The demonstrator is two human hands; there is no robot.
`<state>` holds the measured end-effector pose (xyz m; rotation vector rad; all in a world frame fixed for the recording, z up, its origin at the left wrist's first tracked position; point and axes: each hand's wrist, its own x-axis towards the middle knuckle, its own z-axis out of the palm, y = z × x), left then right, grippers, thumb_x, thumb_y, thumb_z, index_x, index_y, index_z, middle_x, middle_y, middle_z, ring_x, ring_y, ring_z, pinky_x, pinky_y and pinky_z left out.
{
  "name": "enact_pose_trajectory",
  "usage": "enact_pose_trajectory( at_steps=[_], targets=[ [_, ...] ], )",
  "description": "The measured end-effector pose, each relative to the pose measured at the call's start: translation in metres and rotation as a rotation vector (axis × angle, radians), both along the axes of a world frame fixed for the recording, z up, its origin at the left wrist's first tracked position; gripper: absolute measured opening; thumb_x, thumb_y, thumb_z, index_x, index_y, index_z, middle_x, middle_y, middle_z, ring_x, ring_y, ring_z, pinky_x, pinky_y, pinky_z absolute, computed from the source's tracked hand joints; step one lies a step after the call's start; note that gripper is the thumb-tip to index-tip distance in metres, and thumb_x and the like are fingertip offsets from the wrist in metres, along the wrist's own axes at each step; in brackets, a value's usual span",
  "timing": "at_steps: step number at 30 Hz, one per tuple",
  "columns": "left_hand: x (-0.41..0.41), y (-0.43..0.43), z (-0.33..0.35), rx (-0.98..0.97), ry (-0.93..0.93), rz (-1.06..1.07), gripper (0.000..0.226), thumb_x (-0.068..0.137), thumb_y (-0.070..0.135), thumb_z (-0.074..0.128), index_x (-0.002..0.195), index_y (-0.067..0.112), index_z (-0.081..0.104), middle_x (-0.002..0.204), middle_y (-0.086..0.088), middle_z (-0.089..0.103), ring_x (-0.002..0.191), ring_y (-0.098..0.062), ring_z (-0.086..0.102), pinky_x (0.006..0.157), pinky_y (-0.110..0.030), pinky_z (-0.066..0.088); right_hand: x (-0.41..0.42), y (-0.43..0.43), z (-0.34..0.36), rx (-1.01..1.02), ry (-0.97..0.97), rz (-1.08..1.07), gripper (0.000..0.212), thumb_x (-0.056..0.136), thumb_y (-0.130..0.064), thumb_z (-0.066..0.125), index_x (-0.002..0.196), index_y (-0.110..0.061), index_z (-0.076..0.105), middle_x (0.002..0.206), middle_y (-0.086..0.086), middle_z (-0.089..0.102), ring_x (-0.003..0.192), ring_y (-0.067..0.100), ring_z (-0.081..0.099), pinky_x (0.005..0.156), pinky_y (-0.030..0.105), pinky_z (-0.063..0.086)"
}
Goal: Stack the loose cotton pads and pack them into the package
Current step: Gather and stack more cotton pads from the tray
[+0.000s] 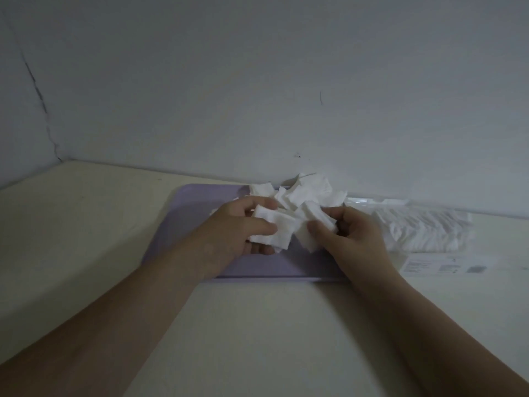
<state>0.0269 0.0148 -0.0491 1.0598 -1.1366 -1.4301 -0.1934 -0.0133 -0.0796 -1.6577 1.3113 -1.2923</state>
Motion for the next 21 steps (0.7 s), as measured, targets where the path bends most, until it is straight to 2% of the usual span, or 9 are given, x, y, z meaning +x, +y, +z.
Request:
enact_pose_trajectory(
  at_steps=[2, 7, 10, 12, 13, 17, 21],
  targets=[
    [-0.006, -0.002, -0.005, 0.053, 0.130, -0.013, 0.034, 0.092, -0.012, 0.056, 0.122, 0.003, 0.064, 0.126, -0.024, 0.069, 0.100, -0.035, 0.073, 0.080, -0.046, 0.064, -0.002, 0.000, 0.000, 0.026, -0.045, 0.022, 0.027, 0.086, -0.026, 0.082, 0.111, -0.021, 0.075, 0.095, -0.005, 0.081, 0.091, 0.013, 0.078, 0.088, 0.042, 0.062],
    [-0.007, -0.006, -0.014, 0.026, 0.248, -0.101, 0.039, 0.091, -0.002, 0.065, 0.129, 0.007, 0.064, 0.121, -0.015, 0.072, 0.102, -0.025, 0.073, 0.075, -0.036, 0.061, -0.002, -0.002, -0.001, 0.045, -0.100, 0.083, 0.018, 0.085, -0.021, 0.084, 0.102, -0.019, 0.079, 0.093, 0.000, 0.081, 0.092, 0.024, 0.078, 0.089, 0.051, 0.062],
    [-0.005, -0.010, -0.017, -0.011, 0.243, -0.070, 0.044, 0.082, 0.007, 0.072, 0.125, 0.011, 0.068, 0.111, -0.006, 0.071, 0.088, -0.015, 0.067, 0.065, -0.028, 0.050, -0.003, -0.003, 0.000, 0.044, -0.112, 0.091, 0.014, 0.084, -0.021, 0.085, 0.097, -0.017, 0.080, 0.090, -0.001, 0.080, 0.087, 0.020, 0.077, 0.079, 0.042, 0.064],
    [-0.006, -0.009, -0.018, -0.012, 0.214, -0.063, 0.045, 0.080, 0.006, 0.076, 0.124, 0.009, 0.069, 0.110, -0.007, 0.071, 0.085, -0.015, 0.068, 0.062, -0.027, 0.052, -0.003, -0.001, 0.002, 0.056, -0.143, 0.105, 0.014, 0.084, -0.017, 0.085, 0.097, -0.014, 0.080, 0.091, 0.000, 0.079, 0.078, 0.015, 0.075, 0.071, 0.037, 0.063],
    [-0.008, -0.008, -0.018, -0.012, 0.188, -0.061, 0.045, 0.079, 0.007, 0.077, 0.123, 0.009, 0.068, 0.109, -0.008, 0.072, 0.084, -0.015, 0.070, 0.062, -0.027, 0.054, -0.002, -0.001, 0.003, 0.073, -0.170, 0.124, 0.015, 0.084, -0.016, 0.085, 0.097, -0.013, 0.079, 0.092, 0.002, 0.079, 0.077, 0.017, 0.074, 0.071, 0.040, 0.064],
    [-0.013, -0.006, -0.018, -0.032, 0.112, -0.030, 0.031, 0.077, 0.008, 0.074, 0.108, 0.009, 0.067, 0.098, -0.010, 0.074, 0.078, -0.017, 0.071, 0.059, -0.027, 0.057, -0.002, 0.001, 0.005, 0.127, -0.283, 0.183, 0.022, 0.081, -0.005, 0.085, 0.102, -0.009, 0.078, 0.095, 0.016, 0.079, 0.084, 0.029, 0.075, 0.077, 0.050, 0.064],
    [-0.014, -0.005, -0.019, -0.059, 0.097, -0.027, 0.022, 0.081, 0.004, 0.073, 0.101, 0.012, 0.068, 0.095, -0.007, 0.073, 0.078, -0.018, 0.069, 0.058, -0.028, 0.057, -0.001, 0.003, 0.005, 0.129, -0.288, 0.265, 0.014, 0.086, -0.003, 0.080, 0.098, -0.010, 0.081, 0.094, 0.016, 0.080, 0.085, 0.028, 0.076, 0.082, 0.047, 0.064]
  ],
)
